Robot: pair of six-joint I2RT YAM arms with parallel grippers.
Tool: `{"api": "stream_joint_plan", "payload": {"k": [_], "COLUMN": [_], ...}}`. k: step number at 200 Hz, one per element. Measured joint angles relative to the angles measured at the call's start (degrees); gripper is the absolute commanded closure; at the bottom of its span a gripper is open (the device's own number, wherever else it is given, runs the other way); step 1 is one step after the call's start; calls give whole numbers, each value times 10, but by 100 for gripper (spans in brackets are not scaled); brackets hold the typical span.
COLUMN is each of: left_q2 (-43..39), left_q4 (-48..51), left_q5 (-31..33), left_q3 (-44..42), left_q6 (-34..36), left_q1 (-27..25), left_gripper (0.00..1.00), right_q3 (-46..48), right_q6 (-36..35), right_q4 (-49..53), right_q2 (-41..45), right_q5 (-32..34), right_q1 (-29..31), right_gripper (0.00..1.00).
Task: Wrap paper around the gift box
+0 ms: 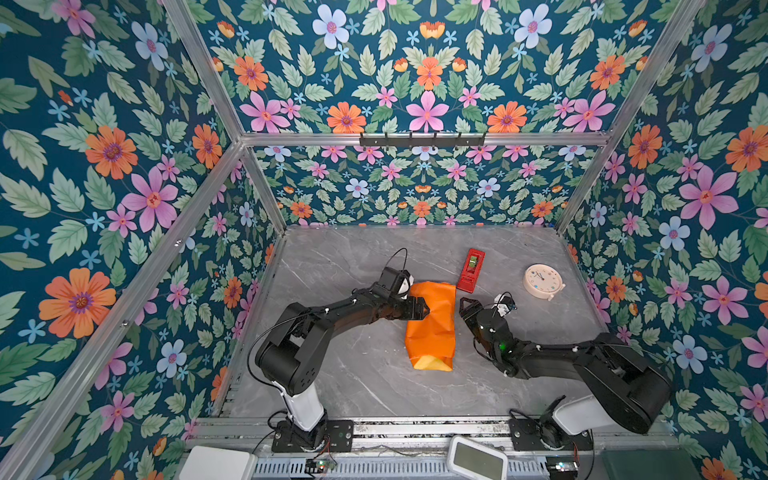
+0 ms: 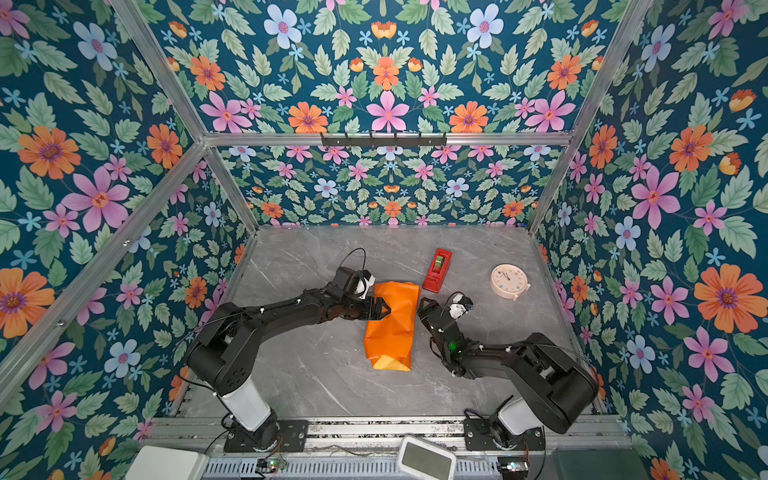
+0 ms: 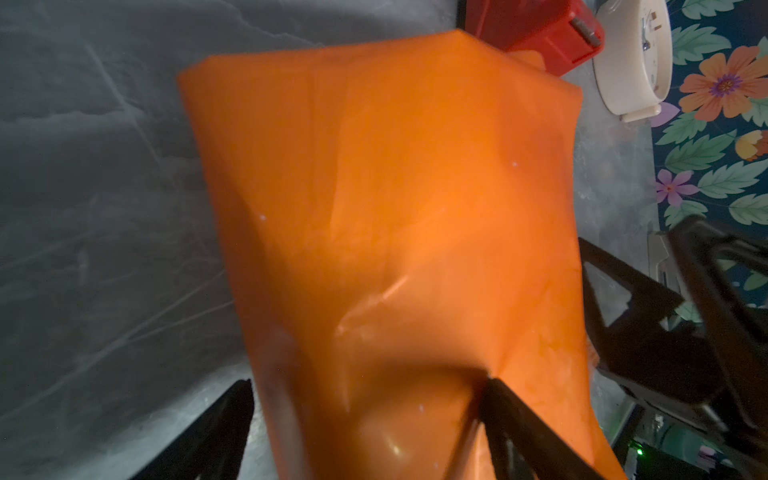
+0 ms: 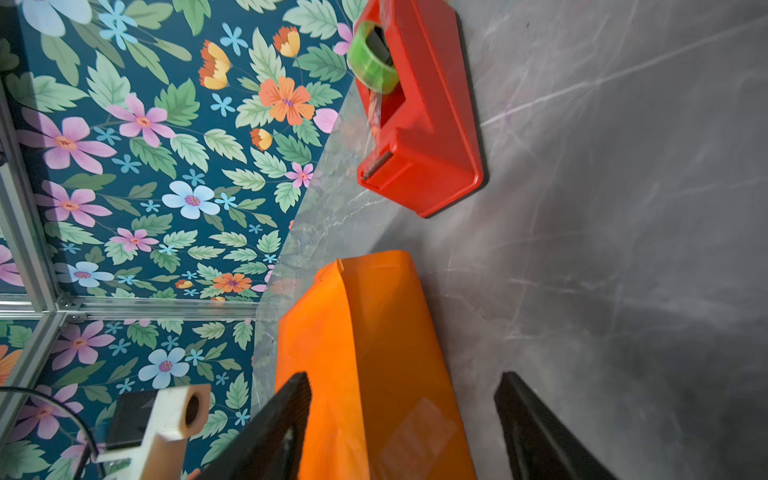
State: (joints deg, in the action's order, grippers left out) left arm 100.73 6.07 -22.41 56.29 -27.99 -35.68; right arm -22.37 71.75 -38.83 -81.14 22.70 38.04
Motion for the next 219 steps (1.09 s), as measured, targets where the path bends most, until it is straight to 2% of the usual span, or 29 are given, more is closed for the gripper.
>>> {"api": "stream_joint_plan", "payload": {"k": [45, 80, 105, 149, 219], "left_q2": [2, 3, 3, 3, 3], "left_q4": [0, 0, 0, 0, 0], "left_q5": [-5, -6, -6, -7, -7], "left_q3": [1, 2, 2, 1, 1], "left_q6": [0, 0, 0, 0, 0], "left_q1": [1, 1, 1, 1, 1], "left_gripper": [13, 13, 13, 13, 13], "right_q3": [-64, -127, -172, -214, -249], "right_q6": [-65, -100, -121, -144, -164], "right_q4": [198, 348, 416, 467, 470], "right_q2": [116, 128, 110, 63, 14], "right_q5": [-37, -82, -103, -125, -148], "right_q1": [0, 14, 31, 34, 34], "right_gripper": [35, 46, 50, 52, 53]}}
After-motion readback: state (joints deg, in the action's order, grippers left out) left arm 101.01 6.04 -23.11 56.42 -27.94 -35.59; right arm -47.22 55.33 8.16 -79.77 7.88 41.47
